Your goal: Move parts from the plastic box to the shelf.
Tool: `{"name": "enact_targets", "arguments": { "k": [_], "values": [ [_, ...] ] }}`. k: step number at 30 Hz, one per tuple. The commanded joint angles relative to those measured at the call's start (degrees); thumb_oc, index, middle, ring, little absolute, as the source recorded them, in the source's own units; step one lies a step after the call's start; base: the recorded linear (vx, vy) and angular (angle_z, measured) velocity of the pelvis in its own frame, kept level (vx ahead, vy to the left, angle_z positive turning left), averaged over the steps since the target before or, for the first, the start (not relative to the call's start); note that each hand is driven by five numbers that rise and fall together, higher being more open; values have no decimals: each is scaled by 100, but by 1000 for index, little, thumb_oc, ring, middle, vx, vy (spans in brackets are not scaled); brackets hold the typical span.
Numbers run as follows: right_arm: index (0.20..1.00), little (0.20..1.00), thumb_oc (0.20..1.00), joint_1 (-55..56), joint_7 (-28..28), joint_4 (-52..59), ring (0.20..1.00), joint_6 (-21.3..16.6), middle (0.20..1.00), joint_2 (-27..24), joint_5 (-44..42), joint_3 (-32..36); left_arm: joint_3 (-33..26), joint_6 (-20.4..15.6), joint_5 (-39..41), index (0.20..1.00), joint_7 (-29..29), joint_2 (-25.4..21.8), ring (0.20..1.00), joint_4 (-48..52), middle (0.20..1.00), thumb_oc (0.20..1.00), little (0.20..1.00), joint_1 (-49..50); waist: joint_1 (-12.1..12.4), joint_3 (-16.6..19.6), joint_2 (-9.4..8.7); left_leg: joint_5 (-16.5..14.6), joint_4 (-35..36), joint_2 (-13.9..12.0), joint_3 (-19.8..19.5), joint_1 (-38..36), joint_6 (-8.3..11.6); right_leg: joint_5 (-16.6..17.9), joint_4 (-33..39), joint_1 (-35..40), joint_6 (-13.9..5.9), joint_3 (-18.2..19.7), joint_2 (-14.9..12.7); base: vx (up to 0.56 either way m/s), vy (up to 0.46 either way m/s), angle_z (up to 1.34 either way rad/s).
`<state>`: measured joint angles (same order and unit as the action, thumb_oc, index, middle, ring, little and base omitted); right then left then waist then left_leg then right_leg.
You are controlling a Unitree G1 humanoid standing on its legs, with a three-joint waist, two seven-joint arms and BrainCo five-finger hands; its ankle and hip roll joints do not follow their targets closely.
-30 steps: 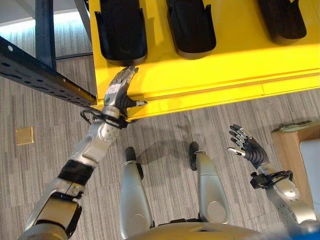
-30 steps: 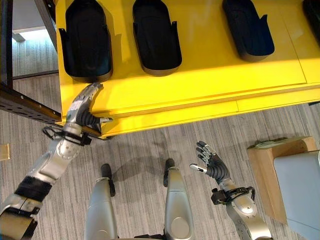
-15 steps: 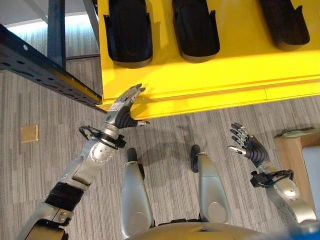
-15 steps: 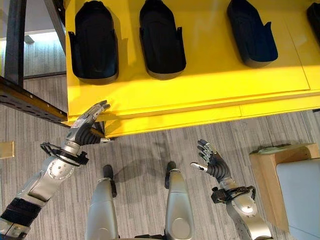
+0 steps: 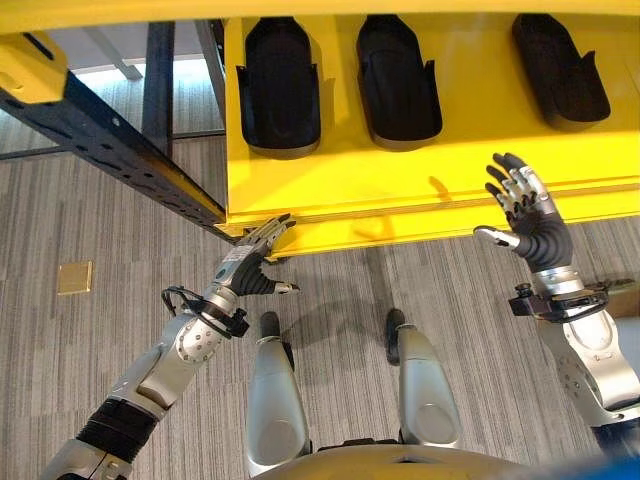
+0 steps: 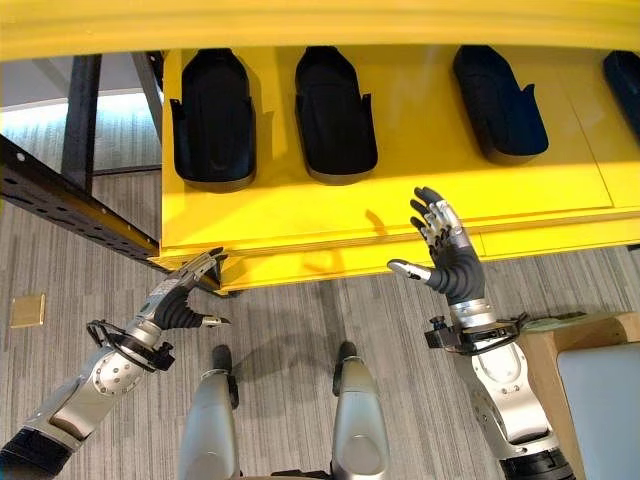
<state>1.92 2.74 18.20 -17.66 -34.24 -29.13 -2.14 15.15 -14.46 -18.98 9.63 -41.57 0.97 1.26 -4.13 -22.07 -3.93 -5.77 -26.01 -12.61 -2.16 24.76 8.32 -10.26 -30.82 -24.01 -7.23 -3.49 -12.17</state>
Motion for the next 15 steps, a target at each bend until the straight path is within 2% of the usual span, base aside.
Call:
{"name": "enact_targets", "arguments": {
  "k": [1,6,15],
  "values": [
    [1000,1000,1000,-278,193,166,1000,-496,1000,121,-81,190,-73,-306,55,1000,-76,-135,1000,222,1000,1000,1000,179,-55,443,-109,75,143,-133,104,40,-75,550,769,551,-205,113,-110,65,11,5],
    [1000,1000,1000,-1167,549,-196,1000,-468,1000,146,30,67,-94,-274,142,1000,-181,-90,1000,241,1000,1000,1000,276,49,559,-126,110,279,-115,119,-54,-96,601,985,710,-222,67,-121,49,1,2],
    [1000,1000,1000,-3169,1238,-1316,1000,-251,1000,9,174,-691,118,-132,383,1000,-170,-172,1000,247,1000,1000,1000,213,234,547,-109,105,207,-104,83,71,-102,559,894,625,-169,66,-103,1,-1,0]
  ]
}}
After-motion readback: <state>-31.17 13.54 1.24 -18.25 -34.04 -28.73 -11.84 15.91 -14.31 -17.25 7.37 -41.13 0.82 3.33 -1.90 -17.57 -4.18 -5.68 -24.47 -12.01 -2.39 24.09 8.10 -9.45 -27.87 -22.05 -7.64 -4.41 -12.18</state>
